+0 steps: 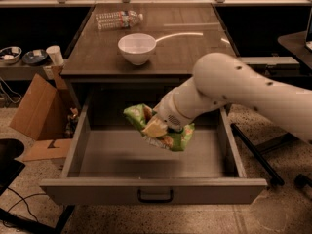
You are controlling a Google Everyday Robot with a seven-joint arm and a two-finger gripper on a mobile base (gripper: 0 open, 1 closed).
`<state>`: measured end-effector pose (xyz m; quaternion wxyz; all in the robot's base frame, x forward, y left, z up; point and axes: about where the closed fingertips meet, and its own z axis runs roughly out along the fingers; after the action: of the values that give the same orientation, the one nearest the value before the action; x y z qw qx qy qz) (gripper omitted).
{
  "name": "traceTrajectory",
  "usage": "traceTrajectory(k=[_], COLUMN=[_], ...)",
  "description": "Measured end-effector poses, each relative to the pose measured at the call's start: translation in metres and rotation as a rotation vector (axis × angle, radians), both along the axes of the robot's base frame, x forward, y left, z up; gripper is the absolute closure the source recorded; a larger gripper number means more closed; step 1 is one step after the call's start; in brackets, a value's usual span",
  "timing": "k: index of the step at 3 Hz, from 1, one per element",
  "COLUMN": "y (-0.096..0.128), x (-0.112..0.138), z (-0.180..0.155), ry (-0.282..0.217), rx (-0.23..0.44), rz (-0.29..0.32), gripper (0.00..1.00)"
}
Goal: Place green rice chip bag into top drawer
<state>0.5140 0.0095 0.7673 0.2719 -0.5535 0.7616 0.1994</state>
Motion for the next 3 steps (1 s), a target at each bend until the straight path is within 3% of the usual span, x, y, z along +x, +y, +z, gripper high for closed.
traceTrajectory(k=[1, 3], y=[0.0212, 0.0195], x=[0.0051, 0.0041], z=[-0.0094, -0.0083], ry=[-0.008, -0.006], rx=[-0.048, -0.042], rz=[0.045, 0.041], gripper=[0.85, 0.38])
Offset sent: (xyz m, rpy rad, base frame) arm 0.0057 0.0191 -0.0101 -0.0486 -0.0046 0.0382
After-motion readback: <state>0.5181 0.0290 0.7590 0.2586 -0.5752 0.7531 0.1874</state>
